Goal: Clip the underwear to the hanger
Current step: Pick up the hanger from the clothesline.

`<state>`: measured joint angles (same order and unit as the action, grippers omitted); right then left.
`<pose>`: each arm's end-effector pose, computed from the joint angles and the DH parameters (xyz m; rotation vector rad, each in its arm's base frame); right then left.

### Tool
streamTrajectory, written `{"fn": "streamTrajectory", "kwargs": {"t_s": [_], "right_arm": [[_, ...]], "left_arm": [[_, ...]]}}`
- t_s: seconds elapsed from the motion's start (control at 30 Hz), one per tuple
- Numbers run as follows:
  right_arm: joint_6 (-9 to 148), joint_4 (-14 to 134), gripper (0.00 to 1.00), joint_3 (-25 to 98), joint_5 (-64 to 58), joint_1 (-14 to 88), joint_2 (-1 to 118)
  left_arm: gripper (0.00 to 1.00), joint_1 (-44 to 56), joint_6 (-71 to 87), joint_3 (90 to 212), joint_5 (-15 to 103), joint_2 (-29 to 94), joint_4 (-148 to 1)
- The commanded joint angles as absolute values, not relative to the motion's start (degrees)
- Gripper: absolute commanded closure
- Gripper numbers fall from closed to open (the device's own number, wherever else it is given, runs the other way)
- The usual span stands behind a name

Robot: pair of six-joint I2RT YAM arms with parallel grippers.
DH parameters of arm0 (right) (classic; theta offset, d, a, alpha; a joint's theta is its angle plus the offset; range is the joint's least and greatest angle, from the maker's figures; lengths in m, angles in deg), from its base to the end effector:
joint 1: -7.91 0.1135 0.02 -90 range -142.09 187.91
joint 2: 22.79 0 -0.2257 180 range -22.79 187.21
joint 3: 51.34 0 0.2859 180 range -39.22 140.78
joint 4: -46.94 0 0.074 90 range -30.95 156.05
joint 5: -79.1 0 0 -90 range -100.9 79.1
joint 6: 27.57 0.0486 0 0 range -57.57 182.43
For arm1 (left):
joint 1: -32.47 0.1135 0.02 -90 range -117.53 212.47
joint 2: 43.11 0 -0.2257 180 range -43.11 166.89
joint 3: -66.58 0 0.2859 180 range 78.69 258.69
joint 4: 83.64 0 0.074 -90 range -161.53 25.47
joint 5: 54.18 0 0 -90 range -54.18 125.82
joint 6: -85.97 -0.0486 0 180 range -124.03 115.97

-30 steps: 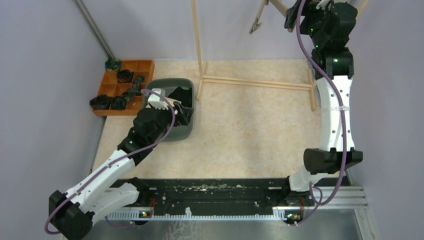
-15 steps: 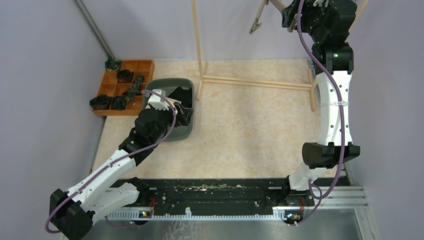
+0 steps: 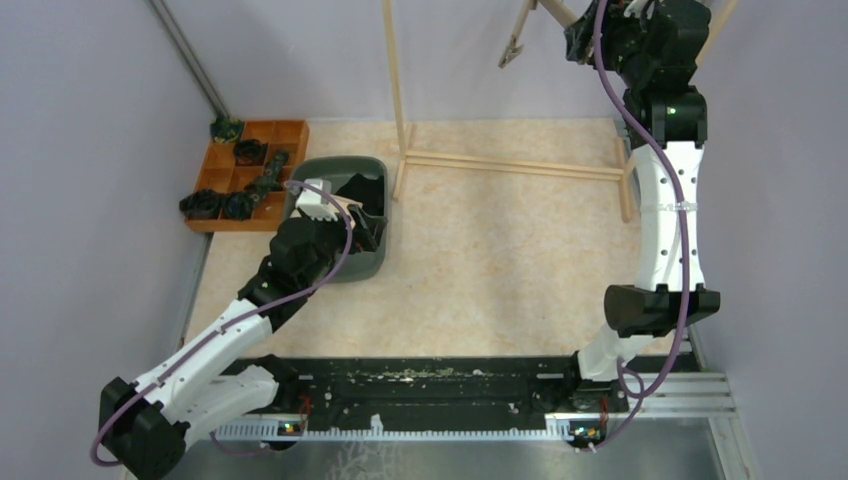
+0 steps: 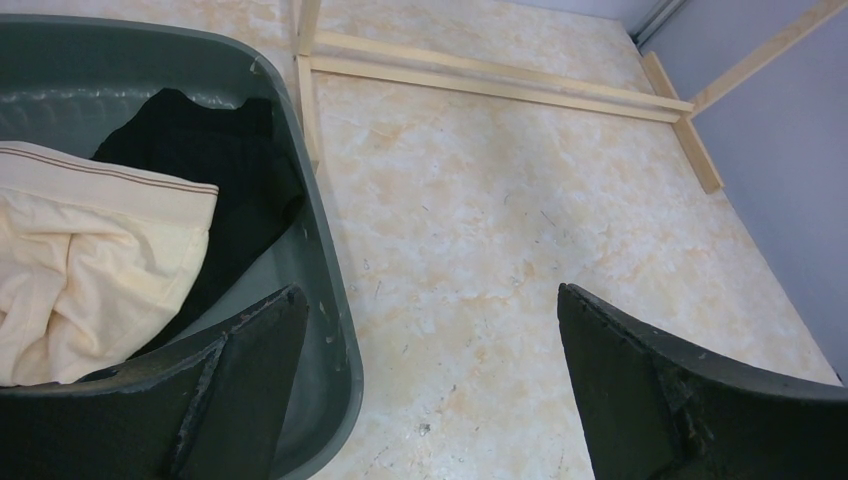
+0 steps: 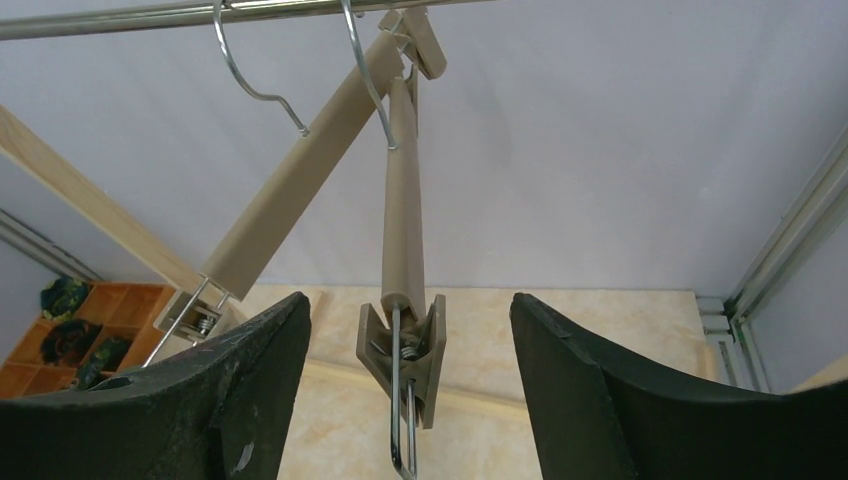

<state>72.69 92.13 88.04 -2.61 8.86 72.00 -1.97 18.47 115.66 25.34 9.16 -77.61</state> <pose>0.3644 0.0131 0.5378 0.0153 1.5874 0.2672 0.2422 -0.1553 0.2566 0.0464 1.7628 -0.5712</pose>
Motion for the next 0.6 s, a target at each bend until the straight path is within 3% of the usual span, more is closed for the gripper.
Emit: {"fn": "streamTrajectory", "kwargs": {"t_s": [0.0,0.33,0.57], "right_arm": [[72.62,91.24,0.27,90.15,-2.28,8.30,73.08],[72.94,90.97,0.44,90.76,-2.19,8.30,73.61],[72.75,91.23,0.44,92.12,-2.55,8.34,73.51]], "left_arm": [[0.01,-2.42,18.70,115.14,24.71,9.03,-79.39],[0.01,-2.45,18.83,114.91,24.57,9.11,-79.55],[0.01,-2.42,18.93,114.81,24.57,9.10,-79.71]]}}
